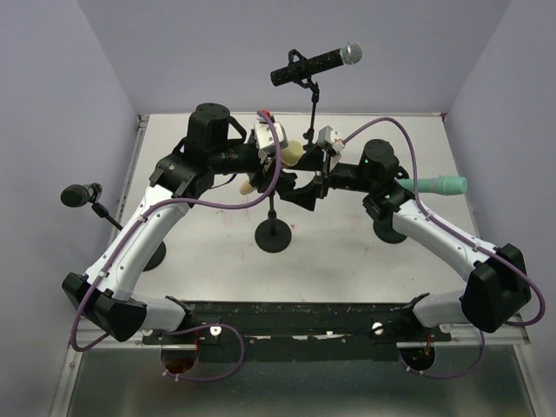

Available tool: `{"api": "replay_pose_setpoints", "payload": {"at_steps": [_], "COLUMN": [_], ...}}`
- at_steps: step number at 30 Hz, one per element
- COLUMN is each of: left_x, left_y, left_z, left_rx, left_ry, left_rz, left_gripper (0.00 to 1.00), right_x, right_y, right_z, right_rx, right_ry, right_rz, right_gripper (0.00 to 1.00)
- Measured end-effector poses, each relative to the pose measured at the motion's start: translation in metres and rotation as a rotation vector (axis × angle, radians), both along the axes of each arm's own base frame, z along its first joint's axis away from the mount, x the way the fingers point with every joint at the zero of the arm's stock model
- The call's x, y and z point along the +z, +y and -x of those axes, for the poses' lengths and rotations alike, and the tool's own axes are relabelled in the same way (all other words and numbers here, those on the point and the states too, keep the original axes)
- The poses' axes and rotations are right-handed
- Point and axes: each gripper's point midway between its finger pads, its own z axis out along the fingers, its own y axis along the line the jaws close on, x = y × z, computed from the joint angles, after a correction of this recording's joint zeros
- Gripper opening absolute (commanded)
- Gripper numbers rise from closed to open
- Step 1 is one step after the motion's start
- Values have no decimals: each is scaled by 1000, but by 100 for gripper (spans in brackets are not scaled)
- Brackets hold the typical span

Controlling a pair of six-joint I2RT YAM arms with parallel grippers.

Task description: Remove the microphone from the stand

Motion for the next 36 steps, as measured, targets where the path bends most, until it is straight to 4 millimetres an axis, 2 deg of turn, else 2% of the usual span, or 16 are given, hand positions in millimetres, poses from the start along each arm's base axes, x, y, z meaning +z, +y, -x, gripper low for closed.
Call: {"api": "replay_pose_setpoints", "payload": {"at_steps": [4, 12, 15, 19, 26, 30, 34, 36], "left_x": [-2, -3, -3, -4, -3, -3, -4, -4], "left_y": [0, 0, 0, -1, -2, -2, -2, -2], "left_z": [0, -1, -2, -3, -4, -5, -5, -5], "left_rx": [-2, -3, -3, -3, -3, 0, -3, -3], "left_ry": [3, -1, 0, 0, 1, 0, 0, 0], "left_rz": [-6, -9, -9, -10, -10, -10, -12, -13], "left_gripper": [59, 53, 53, 53, 49, 47, 40, 35], "right_x": [2, 1, 0, -2, -3, -4, -4, -4], "right_y": [4, 5, 5, 5, 7, 8, 8, 8], "right_z": [2, 0, 0, -1, 0, 0, 0, -1], "right_rx": [-4, -17, -20, -26, -23, -21, -21, -21], "right_ry": [-1, 0, -3, -17, -48, -57, -65, -67], "right_rz": [-9, -11, -8, -1, 5, 8, 12, 12], "right_gripper": [92, 83, 91, 91, 69, 52, 17, 6]}}
